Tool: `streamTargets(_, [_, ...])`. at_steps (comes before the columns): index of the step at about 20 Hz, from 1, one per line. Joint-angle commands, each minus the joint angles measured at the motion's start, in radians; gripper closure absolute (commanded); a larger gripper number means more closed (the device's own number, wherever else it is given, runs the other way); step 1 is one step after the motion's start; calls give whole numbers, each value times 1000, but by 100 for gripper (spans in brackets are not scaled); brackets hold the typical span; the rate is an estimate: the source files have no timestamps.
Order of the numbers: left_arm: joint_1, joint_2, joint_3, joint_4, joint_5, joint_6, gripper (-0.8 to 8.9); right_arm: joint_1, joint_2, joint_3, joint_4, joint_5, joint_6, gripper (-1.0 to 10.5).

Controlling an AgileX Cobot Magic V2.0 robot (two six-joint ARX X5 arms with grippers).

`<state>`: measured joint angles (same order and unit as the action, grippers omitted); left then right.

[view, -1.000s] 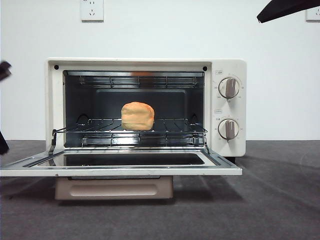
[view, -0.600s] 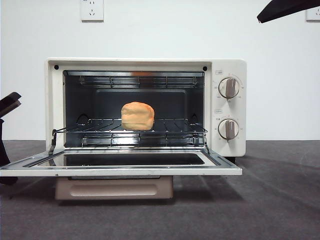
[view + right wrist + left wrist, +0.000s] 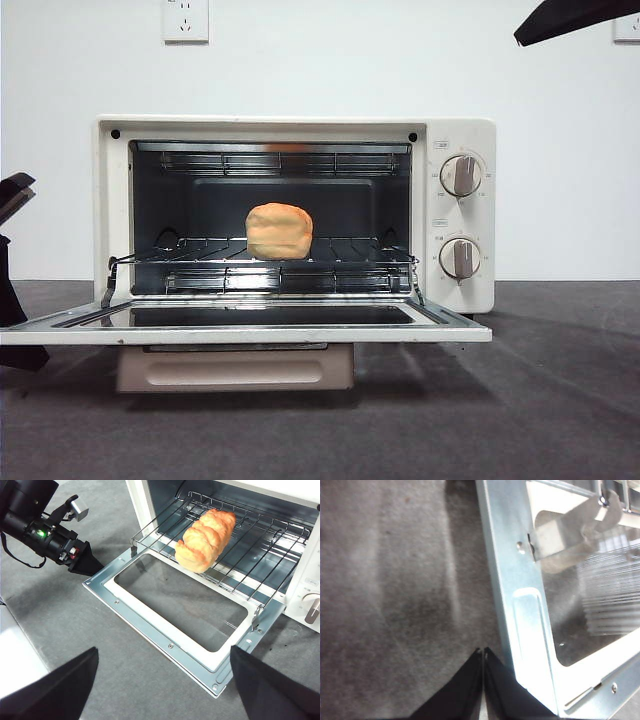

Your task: The left arm flap open the oven, the right arm pick bread and place it into oven, the left arm flap close the oven

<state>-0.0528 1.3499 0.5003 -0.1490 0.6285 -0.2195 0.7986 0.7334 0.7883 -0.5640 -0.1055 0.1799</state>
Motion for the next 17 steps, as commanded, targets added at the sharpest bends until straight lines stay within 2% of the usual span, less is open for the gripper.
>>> streamTargets(1, [-7, 12, 6, 44, 93, 10, 805, 10, 3, 12, 7, 1, 4, 528])
streamTargets(4, [14, 12, 8, 128, 167, -40, 805, 10, 3, 12, -7, 1, 13, 528])
streamTargets(8, [36, 10, 9, 231, 214, -102, 805, 10, 3, 12, -22, 1, 20, 528])
streamTargets(17, [78, 9, 9, 460, 215, -231, 805, 10, 3, 12, -30, 0, 39, 528])
